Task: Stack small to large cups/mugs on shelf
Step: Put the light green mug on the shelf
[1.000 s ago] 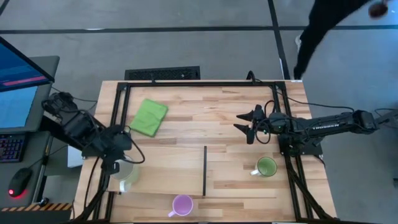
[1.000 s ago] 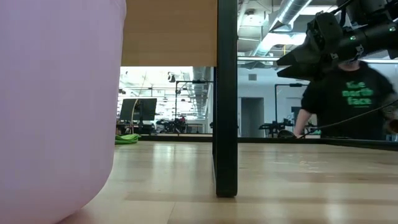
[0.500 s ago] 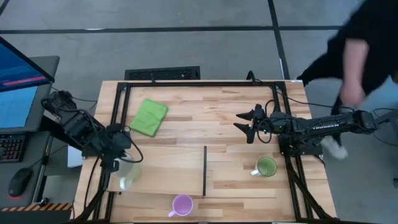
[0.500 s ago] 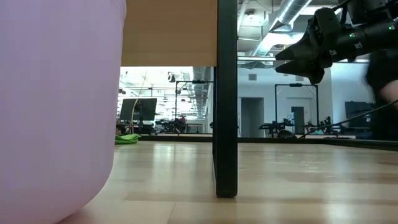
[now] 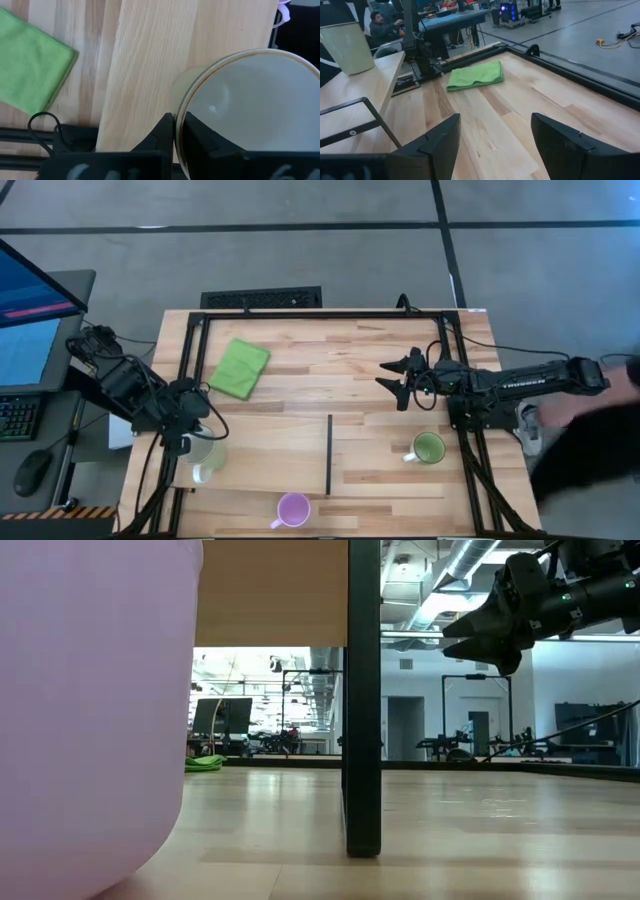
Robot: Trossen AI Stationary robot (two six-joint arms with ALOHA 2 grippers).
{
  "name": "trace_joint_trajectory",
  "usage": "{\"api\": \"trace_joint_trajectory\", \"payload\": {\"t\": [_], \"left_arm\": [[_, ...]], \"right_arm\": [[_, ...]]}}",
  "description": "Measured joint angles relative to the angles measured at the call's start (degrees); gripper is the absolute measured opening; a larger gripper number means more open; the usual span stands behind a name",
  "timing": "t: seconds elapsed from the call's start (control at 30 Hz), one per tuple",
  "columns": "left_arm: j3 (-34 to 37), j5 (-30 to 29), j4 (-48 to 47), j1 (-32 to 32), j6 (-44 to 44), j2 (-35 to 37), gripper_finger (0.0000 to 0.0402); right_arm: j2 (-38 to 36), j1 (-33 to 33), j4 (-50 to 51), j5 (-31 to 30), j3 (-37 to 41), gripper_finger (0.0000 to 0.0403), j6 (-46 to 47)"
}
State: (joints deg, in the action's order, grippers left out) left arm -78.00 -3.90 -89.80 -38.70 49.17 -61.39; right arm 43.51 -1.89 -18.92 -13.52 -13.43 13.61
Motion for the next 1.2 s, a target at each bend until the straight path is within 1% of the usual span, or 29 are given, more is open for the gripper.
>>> {"api": "trace_joint_trajectory", "payload": {"t": [0.33,0.43,0.6,1.2], "left_arm": [[0.0,0.27,-0.09,0.08,-1.16,-0.01,0.001],[-0.94,0.41,-0.83,0.45,-1.53,-0.22,0.001],[-1.97,-1.56,-0.91,0.5,-2.29,-0.15,0.001],[-2.06,-0.9,-0.34,0.55,-2.97,-0.2,0.0015]], "right_arm": [[0.0,0.0,0.22,0.0,0.0,0.0265,-0.04],[0.0,0.0,0.22,0.0,0.0,0.0265,-0.04],[0.0,0.0,0.24,0.0,0.0,0.0265,-0.04],[0.0,0.0,0.44,0.0,0.0,0.0265,-0.04]]}}
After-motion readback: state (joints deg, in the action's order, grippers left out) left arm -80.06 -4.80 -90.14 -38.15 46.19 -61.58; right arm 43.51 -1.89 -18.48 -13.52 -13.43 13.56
